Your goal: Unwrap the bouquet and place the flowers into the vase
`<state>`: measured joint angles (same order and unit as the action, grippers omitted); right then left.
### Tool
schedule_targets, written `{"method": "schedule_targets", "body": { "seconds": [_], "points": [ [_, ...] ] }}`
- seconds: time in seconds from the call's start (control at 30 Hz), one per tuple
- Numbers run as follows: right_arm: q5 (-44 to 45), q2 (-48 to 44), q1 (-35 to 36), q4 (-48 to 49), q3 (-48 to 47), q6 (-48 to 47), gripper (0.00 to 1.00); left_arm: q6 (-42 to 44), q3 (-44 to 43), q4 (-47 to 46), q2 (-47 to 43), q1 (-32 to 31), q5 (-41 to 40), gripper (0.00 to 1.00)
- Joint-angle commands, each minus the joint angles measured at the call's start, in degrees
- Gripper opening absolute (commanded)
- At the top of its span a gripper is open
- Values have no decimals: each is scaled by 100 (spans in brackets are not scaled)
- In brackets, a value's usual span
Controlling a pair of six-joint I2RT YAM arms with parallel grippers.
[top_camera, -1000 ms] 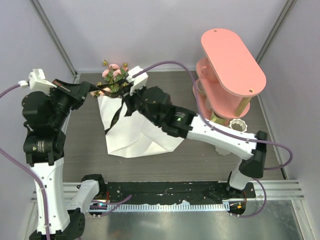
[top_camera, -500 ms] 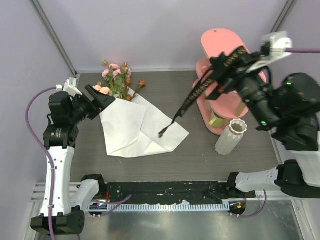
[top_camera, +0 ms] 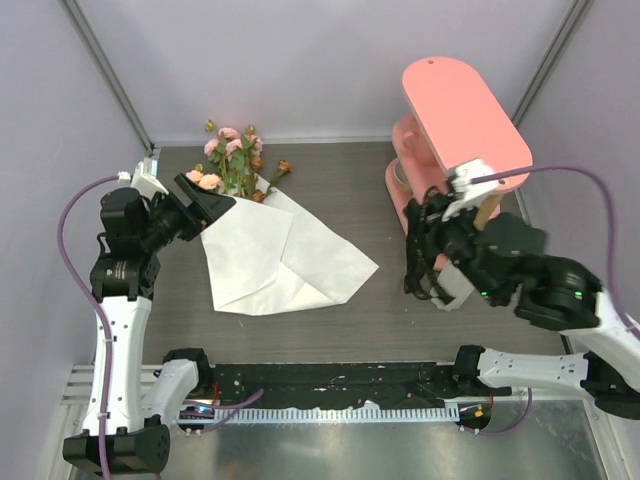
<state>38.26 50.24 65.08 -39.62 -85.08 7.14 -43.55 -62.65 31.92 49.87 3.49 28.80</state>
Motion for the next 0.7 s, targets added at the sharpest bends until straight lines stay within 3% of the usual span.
{"method": "schedule_targets", "body": {
  "seconds": [0.0,0.2,0.33,0.5,0.67],
  "points": [
    [94,-233,14,-142,553,850,1,127,-124,-55,-179,-6,162,79],
    [-232,-655,14,-906,974,1544,1,128,-11,-54,-223,3,126,80],
    [-380,-665,14,-715,1923,2649,1,13,139,-169,-249,3,179,79],
    [365,-120,13,-1433,2504,4215,1,101,131,68,-337,3,214,79],
    [507,-146,13,-1812,3119,5479,1,285,148,393,-285,3,267,79]
  ]
}}
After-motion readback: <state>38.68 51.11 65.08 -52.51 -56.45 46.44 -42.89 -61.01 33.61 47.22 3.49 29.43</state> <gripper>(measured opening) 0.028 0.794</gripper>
